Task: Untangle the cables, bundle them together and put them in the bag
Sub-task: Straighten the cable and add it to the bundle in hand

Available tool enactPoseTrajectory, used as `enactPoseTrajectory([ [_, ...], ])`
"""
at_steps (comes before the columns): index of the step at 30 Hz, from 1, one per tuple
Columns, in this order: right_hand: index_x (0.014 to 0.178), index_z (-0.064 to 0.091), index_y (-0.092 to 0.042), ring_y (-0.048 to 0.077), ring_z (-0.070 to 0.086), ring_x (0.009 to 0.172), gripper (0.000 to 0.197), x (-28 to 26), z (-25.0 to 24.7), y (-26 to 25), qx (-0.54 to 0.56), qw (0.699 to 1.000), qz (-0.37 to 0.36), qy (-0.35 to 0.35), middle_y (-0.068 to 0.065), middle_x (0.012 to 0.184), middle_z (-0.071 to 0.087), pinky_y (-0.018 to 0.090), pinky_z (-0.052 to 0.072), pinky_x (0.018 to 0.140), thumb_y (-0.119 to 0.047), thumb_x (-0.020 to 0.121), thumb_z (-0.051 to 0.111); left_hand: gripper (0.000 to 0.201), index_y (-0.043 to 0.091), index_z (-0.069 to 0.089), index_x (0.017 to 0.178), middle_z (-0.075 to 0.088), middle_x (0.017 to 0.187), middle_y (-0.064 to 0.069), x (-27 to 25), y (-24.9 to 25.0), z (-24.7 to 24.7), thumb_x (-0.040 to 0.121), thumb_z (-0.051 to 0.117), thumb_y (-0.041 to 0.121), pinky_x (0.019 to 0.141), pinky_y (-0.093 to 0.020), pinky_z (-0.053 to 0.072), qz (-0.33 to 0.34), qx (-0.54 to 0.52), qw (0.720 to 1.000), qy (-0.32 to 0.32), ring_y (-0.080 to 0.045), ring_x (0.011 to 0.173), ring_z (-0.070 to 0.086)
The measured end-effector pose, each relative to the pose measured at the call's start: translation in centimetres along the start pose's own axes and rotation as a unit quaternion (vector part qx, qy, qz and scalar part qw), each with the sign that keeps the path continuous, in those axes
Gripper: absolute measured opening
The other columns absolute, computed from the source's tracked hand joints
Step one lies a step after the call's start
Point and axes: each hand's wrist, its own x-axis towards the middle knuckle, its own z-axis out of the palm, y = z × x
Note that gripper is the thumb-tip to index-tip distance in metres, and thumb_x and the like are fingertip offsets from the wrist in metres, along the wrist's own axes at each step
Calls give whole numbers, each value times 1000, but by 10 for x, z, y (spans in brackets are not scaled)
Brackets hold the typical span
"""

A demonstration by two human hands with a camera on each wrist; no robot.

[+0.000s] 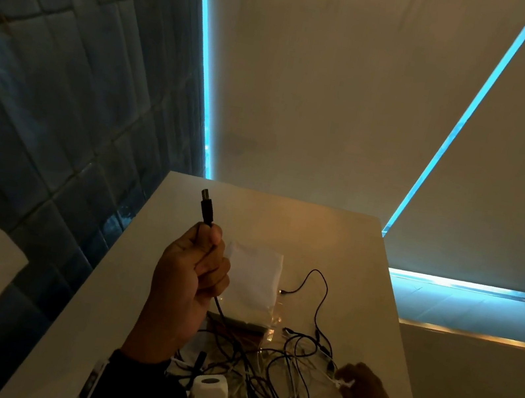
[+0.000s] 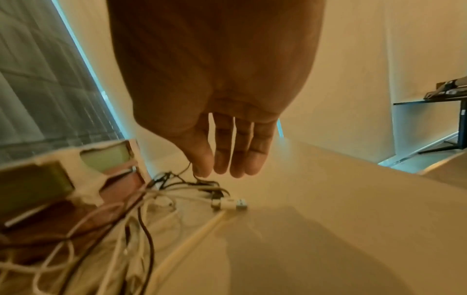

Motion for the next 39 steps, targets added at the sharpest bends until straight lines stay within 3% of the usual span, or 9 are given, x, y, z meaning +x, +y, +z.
enactPoseTrajectory([
  [4, 103, 44, -37, 18, 48, 111, 21, 11, 14, 3, -46, 997, 29, -51, -5, 110, 38, 24, 42, 86, -20, 92, 51, 36, 12, 47, 72, 28, 45, 6, -2, 1, -1, 102, 28, 15, 36, -17, 16, 7, 2, 1000, 8, -4, 35, 19],
  [9, 123, 47, -28, 17, 45, 117, 27, 8, 28, 8, -100, 994, 15, -49, -8, 105, 29, 26, 41, 92, -31, 96, 49, 35, 12, 47, 72, 28, 45, 6, -3, -2, 0, 102, 29, 15, 38, -20, 13, 3, 17, 1000, 9, -4, 36, 18],
  [13, 93, 48, -36, 13, 53, 97, 6, -1, 12, -1, -77, 997, -3, -27, -8, 97, 43, 29, 48, 86, -39, 97, 45, 31, 11, 46, 75, 29, 46, 6, -4, -3, 0, 101, 30, 16, 37, -21, 15, 0, 31, 999, 12, -4, 36, 19],
  [15, 76, 47, -37, 7, 53, 80, 20, -3, 0, -3, -47, 999, -24, 6, -11, 86, 50, 28, 49, 74, -41, 96, 48, 30, 10, 47, 76, 29, 47, 5, -4, -3, -2, 101, 32, 17, 38, -21, 16, 1, 38, 999, 14, -5, 37, 19],
  [24, 75, 65, -12, 8, 62, 70, 12, -3, -93, -97, 153, 946, -209, 196, -6, 75, 65, 20, 51, 63, -18, 82, 73, 28, 9, 50, 78, 34, 51, 4, -1, -19, 5, 99, 34, 20, 43, -23, 17, -3, 104, 995, 8, -6, 39, 22],
  [27, 82, 67, -3, 10, 68, 76, 9, 1, -101, -137, 340, 903, -196, 177, 1, 80, 72, 22, 54, 70, -12, 85, 68, 28, 9, 50, 79, 34, 52, 4, 2, -26, 7, 100, 34, 20, 44, -24, 16, -1, 136, 991, 13, -6, 40, 22],
  [31, 81, 56, 8, 30, 64, 57, 26, -6, -111, -185, 491, 838, -210, 112, 15, 65, 66, 48, 56, 61, -16, 90, 61, 25, 7, 53, 87, 31, 51, 6, 6, -35, 9, 101, 36, 19, 38, -18, 20, 10, 191, 981, 31, -5, 39, 22],
  [35, 79, 57, 1, 17, 46, 41, 27, -14, -116, -219, 500, 825, -247, 88, 3, 53, 56, 26, 40, 43, -23, 90, 60, 21, 8, 58, 101, 32, 47, 9, 8, -40, 11, 99, 44, 23, 37, -18, 23, 21, 250, 967, 53, -3, 39, 24],
  [39, 80, 60, -6, 14, 40, 47, 21, -20, -111, -237, 503, 825, -251, 50, 2, 57, 55, 23, 34, 44, -23, 92, 60, 23, 8, 59, 95, 34, 49, 8, 8, -43, 12, 96, 49, 28, 39, -19, 25, 40, 283, 956, 60, -5, 41, 27],
])
